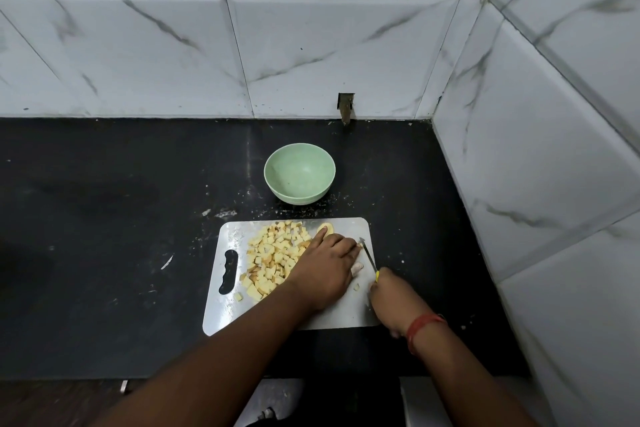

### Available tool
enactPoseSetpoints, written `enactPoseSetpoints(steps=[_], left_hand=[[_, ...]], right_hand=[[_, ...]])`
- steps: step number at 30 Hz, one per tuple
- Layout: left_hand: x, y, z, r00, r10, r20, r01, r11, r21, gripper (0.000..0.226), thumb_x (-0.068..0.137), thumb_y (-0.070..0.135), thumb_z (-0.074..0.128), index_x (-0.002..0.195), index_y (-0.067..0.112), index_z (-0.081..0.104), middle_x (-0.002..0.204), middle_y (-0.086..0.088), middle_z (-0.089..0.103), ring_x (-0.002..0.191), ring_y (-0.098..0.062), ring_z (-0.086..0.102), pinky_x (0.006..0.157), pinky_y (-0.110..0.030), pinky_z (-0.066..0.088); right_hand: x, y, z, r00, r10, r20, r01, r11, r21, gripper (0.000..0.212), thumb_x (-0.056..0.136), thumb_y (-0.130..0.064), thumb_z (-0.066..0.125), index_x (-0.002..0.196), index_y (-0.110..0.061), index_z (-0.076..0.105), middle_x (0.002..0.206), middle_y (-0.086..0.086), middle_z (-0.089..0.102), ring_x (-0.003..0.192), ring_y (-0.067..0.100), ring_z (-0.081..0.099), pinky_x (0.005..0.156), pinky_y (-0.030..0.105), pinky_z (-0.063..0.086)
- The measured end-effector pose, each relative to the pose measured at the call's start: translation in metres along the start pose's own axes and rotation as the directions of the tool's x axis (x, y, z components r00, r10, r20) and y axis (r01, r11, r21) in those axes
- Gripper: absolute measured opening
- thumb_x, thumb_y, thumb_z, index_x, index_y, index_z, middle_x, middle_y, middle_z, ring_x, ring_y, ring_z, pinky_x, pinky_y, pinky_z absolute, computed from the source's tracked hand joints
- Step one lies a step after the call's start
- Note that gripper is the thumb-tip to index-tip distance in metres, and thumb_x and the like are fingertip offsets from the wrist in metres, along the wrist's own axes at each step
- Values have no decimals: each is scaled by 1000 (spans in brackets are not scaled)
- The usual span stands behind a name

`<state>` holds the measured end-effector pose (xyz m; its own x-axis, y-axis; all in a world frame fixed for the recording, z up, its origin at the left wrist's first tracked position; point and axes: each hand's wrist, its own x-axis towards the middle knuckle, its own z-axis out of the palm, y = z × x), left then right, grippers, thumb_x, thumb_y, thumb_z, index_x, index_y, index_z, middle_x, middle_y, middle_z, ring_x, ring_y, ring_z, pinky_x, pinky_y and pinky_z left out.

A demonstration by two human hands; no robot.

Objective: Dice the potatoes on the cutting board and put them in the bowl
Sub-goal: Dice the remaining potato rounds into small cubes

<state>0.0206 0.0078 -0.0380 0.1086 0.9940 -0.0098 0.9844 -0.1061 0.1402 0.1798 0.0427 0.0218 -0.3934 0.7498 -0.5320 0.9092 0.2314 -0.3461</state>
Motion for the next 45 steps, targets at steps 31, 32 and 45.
enactPoseSetpoints(steps=[31, 32, 45], left_hand=[[-11, 3, -2, 998, -46, 37, 46, 999, 0, 58, 110, 46, 23, 159, 16, 32, 161, -1, 36, 151, -22, 23, 125, -44, -2], [-11, 3, -2, 998, -47, 37, 47, 999, 1, 57, 110, 45, 23, 158, 16, 32, 160, -1, 36, 151, -22, 23, 125, -45, -2], [-10, 3, -2, 998, -47, 31, 47, 999, -11, 58, 109, 45, 25, 159, 16, 32, 159, -1, 37, 150, -22, 25, 126, -46, 0]], right_hand=[[-10, 4, 2, 996, 83, 32, -88, 979, 182, 15, 101, -24, 37, 100, -11, 42, 105, 15, 56, 60, 27, 57, 38, 24, 40], [-8, 4, 2, 996, 86, 32, -91, 979, 181, 14, 101, -24, 38, 101, -11, 42, 105, 15, 57, 63, 27, 57, 38, 24, 41], [9, -4, 9, 986, 133, 100, -140, 987, 75, 30, 100, -10, 40, 126, 2, 49, 112, 19, 61, 99, 32, 62, 63, 27, 44]])
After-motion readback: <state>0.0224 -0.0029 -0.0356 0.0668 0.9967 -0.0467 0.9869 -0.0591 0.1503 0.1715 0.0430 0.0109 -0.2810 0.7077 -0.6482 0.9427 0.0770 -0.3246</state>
